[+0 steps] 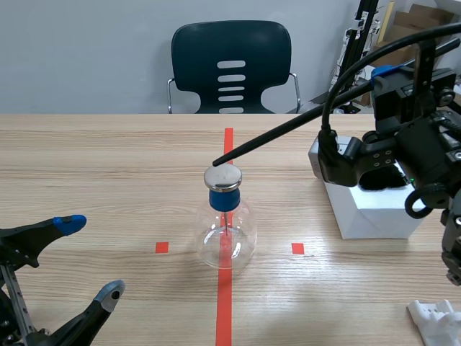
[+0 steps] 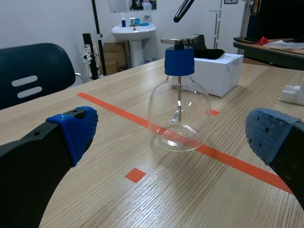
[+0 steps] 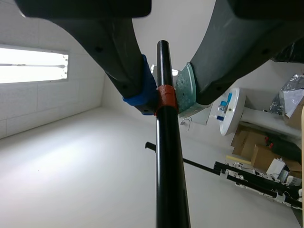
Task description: Do the electroscope experiment. move the rod toward and away from the electroscope
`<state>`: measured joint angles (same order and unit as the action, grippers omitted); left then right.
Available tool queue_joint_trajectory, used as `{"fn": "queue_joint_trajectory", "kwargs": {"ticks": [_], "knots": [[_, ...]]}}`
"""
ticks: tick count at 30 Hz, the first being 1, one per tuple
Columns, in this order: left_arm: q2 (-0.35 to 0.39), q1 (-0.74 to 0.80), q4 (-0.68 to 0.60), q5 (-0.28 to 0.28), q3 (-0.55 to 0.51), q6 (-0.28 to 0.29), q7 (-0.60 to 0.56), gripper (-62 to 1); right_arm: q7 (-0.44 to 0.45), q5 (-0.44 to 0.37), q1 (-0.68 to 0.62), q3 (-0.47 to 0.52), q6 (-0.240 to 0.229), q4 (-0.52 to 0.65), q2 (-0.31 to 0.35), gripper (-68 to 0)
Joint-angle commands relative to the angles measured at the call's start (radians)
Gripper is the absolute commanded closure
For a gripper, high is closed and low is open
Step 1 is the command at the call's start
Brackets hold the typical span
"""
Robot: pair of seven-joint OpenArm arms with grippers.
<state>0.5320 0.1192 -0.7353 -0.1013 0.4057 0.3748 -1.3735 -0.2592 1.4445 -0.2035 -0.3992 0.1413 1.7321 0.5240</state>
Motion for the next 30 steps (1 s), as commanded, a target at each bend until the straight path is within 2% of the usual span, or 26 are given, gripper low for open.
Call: {"fn": "queue_joint_trajectory", "kwargs": {"ticks": [1, 20, 23, 26, 30], "knots": [[0.0, -0.003, -0.012, 0.007, 0.001, 0.002, -0.015, -62.3, -0.005, 0.011, 0.012, 0.006, 0.014, 0.007, 0.013, -0.4], [0.0, -0.003, -0.012, 0.007, 0.001, 0.002, -0.015, -62.3, -0.004, -0.024, 0.012, 0.006, 0.019, 0.008, 0.013, -0.4], [0.0, -0.003, -0.012, 0.007, 0.001, 0.002, -0.015, -62.3, -0.008, -0.025, 0.012, 0.007, 0.039, 0.008, 0.014, -0.4], [0.0, -0.003, -0.012, 0.007, 0.001, 0.002, -0.015, -62.3, -0.017, -0.068, 0.012, 0.013, 0.066, 0.017, 0.026, -0.4], [0.0, -0.003, -0.012, 0.007, 0.001, 0.002, -0.015, -62.3, -0.019, -0.178, -0.018, 0.072, 0.077, 0.053, 0.047, -0.4]]}}
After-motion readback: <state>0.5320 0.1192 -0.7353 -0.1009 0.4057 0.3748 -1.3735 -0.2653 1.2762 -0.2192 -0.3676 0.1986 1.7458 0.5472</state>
